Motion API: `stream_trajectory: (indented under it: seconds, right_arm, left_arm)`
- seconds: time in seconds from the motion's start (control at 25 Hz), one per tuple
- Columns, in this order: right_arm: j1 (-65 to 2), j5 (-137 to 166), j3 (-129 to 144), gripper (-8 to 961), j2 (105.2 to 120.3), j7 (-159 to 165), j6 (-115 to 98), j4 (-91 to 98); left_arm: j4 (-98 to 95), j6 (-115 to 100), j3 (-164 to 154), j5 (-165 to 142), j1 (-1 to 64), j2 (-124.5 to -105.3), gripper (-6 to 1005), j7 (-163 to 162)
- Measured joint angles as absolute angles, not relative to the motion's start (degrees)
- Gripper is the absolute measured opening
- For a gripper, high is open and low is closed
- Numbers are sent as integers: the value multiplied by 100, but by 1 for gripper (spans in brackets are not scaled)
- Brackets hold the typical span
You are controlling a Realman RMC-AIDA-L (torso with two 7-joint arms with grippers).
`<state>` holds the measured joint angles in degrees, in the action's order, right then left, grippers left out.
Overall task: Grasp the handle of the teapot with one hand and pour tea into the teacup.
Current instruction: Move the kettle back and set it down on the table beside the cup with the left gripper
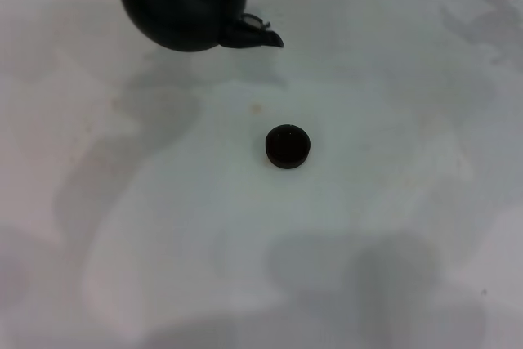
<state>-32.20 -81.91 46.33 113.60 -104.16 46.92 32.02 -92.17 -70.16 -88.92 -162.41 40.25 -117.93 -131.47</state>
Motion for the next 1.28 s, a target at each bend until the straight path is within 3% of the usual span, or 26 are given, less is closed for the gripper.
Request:
stream_trajectory:
  seconds: [0.72,1.28]
  right_arm:
    - [-3145,-8182,4619,856,11358,-10398,4878,3190]
    - [-3010,-8182,4620,856,11370,-10397,4985,3229]
  left_arm:
    - [-9275,-5709,-8020,-14593,2440,-11901,123,-13577]
    - [-9034,-5522,-7788,-14242,1716,-11909,122,-13576]
